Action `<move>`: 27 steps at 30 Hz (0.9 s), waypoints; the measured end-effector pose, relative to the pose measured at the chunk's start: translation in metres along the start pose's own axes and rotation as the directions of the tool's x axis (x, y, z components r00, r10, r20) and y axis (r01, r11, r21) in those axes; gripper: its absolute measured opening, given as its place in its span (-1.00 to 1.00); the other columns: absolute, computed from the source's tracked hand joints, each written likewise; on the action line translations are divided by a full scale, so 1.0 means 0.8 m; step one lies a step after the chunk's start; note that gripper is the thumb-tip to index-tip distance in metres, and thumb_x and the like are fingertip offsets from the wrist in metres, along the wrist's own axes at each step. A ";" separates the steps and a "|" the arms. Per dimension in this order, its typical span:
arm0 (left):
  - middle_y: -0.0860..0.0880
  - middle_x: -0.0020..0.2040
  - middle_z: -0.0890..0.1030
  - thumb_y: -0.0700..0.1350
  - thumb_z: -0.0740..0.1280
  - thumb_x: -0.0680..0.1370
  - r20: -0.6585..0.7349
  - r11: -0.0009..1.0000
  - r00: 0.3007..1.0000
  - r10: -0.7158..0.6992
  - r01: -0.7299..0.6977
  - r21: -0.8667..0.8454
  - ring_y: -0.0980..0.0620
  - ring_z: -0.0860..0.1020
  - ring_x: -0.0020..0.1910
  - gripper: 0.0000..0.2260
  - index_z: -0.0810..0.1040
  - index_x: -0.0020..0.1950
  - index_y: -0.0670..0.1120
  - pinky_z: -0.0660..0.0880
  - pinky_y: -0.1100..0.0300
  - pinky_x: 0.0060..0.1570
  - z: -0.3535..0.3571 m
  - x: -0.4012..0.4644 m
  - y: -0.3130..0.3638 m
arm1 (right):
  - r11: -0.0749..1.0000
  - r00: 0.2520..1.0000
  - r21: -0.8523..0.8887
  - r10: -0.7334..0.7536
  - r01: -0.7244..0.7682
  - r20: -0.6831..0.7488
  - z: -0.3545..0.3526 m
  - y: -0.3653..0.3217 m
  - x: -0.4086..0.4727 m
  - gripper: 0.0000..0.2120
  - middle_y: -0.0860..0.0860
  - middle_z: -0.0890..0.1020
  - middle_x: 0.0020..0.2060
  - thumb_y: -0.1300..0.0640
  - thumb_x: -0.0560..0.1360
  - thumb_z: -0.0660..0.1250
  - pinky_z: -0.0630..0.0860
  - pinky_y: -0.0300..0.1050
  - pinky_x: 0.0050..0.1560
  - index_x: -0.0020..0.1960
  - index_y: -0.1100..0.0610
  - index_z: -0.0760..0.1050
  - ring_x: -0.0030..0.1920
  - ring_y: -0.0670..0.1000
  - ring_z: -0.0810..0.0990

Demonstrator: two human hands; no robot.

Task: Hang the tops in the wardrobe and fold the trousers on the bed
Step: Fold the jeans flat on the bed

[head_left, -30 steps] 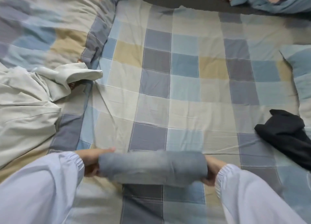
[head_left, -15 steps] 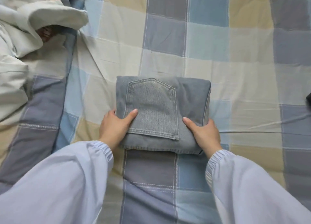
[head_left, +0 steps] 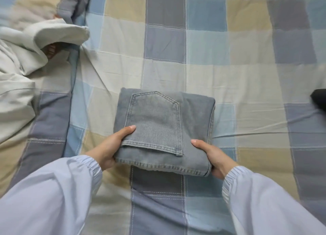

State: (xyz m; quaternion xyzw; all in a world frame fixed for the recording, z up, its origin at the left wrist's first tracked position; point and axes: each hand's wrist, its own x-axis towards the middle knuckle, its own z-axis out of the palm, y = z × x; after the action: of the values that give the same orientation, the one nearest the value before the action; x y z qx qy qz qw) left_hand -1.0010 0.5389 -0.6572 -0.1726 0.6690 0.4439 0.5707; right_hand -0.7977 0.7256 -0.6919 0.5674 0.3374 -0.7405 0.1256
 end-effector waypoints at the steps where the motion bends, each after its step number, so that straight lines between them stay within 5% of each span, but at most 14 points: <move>1: -0.14 -0.02 0.68 0.03 0.32 0.50 -0.003 1.000 1.000 0.020 -0.020 -0.002 -0.04 0.67 -0.23 -0.71 0.58 0.11 -0.12 0.63 0.12 -0.27 0.003 -0.013 0.000 | 0.999 1.000 0.050 -0.004 0.005 -0.011 0.000 0.009 -0.012 -0.41 0.21 0.66 0.01 0.05 0.23 0.48 0.59 -0.10 -0.17 0.19 0.29 0.51 -0.05 0.14 0.66; 5: -0.16 0.01 0.67 -0.02 0.35 0.49 0.043 0.993 0.998 0.035 -0.040 0.107 -0.09 0.66 -0.13 -0.69 0.57 0.15 -0.18 0.62 0.10 -0.17 0.028 -0.093 0.016 | 0.985 0.994 0.164 -0.028 0.044 -0.103 -0.007 0.039 -0.103 -0.59 0.21 0.67 -0.03 0.16 0.39 0.41 0.60 -0.08 -0.22 0.20 0.29 0.50 -0.08 0.16 0.67; 10: -0.15 -0.10 0.70 0.13 0.55 0.15 0.096 0.940 0.988 0.121 -0.145 0.308 -0.16 0.67 -0.12 -0.41 0.63 0.04 -0.20 0.58 -0.11 0.02 0.083 -0.215 0.079 | 0.950 0.954 0.247 -0.123 0.193 -0.272 -0.023 0.023 -0.257 -0.20 0.21 0.69 -0.12 0.00 -0.12 0.62 0.58 0.06 0.01 0.06 0.28 0.57 -0.09 0.18 0.67; 14: -0.13 -0.17 0.70 0.16 0.49 0.17 0.242 0.850 0.947 0.212 -0.301 0.433 -0.16 0.67 -0.17 -0.50 0.64 -0.05 -0.14 0.58 -0.15 -0.02 0.148 -0.325 0.113 | 0.870 0.830 0.258 -0.254 0.420 -0.496 -0.050 0.004 -0.412 -0.63 0.12 0.64 -0.25 0.14 0.31 0.52 0.57 -0.11 -0.24 0.04 0.23 0.52 -0.21 0.09 0.61; 16: -0.11 -0.19 0.70 0.17 0.48 0.18 0.317 0.793 0.912 0.258 -0.388 0.470 -0.15 0.67 -0.18 -0.54 0.65 -0.07 -0.11 0.58 -0.14 -0.02 0.181 -0.393 0.113 | 0.836 0.786 0.290 -0.241 0.466 -0.569 -0.066 0.021 -0.490 -0.55 0.12 0.63 -0.19 0.12 0.28 0.53 0.57 0.00 -0.04 0.11 0.24 0.52 -0.12 0.14 0.61; 20: -0.09 -0.19 0.70 0.18 0.50 0.19 0.463 0.663 0.841 0.280 -0.518 0.540 -0.12 0.66 -0.18 -0.52 0.66 -0.05 -0.13 0.59 -0.05 -0.03 0.249 -0.528 0.075 | 0.727 0.690 0.394 -0.149 0.562 -0.708 -0.082 0.097 -0.659 -0.49 0.16 0.57 0.03 0.16 0.39 0.47 0.40 -0.08 0.11 0.25 0.32 0.43 0.00 0.14 0.51; 22: -0.08 -0.21 0.69 0.18 0.50 0.18 0.532 0.570 0.804 0.266 -0.576 0.585 -0.09 0.65 -0.18 -0.53 0.66 -0.09 -0.12 0.58 0.01 -0.06 0.284 -0.594 0.036 | 0.622 0.648 0.459 -0.103 0.634 -0.755 -0.081 0.158 -0.734 -0.22 0.19 0.56 0.07 0.01 0.20 0.59 0.40 -0.09 0.10 0.29 0.33 0.40 0.01 0.13 0.50; 25: -0.10 -0.21 0.68 0.24 0.51 0.15 0.682 0.384 0.715 0.153 -0.679 0.626 -0.10 0.64 -0.18 -0.44 0.66 -0.06 -0.15 0.55 0.05 -0.08 0.338 -0.672 -0.051 | 0.460 0.535 0.483 0.019 0.745 -0.845 -0.070 0.279 -0.825 0.06 0.20 0.61 0.00 -0.15 -0.19 0.67 0.49 -0.14 -0.02 0.18 0.34 0.49 -0.09 0.11 0.54; 27: -0.11 -0.22 0.67 0.23 0.51 0.12 0.772 0.270 0.635 0.031 -0.749 0.605 -0.10 0.63 -0.21 -0.41 0.65 -0.05 -0.17 0.53 0.08 -0.12 0.365 -0.729 -0.129 | 0.304 0.479 0.497 0.138 0.813 -0.867 -0.052 0.365 -0.878 -0.12 0.19 0.59 -0.05 0.12 -0.12 0.68 0.53 -0.32 -0.31 0.14 0.36 0.49 -0.22 0.07 0.52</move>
State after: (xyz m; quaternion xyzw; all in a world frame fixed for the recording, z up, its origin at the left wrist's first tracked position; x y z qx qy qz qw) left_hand -0.5783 0.5527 -0.1501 0.5109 0.5819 0.1704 0.6094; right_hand -0.3723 0.3977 -0.1518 0.6945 0.0295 -0.4581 -0.5539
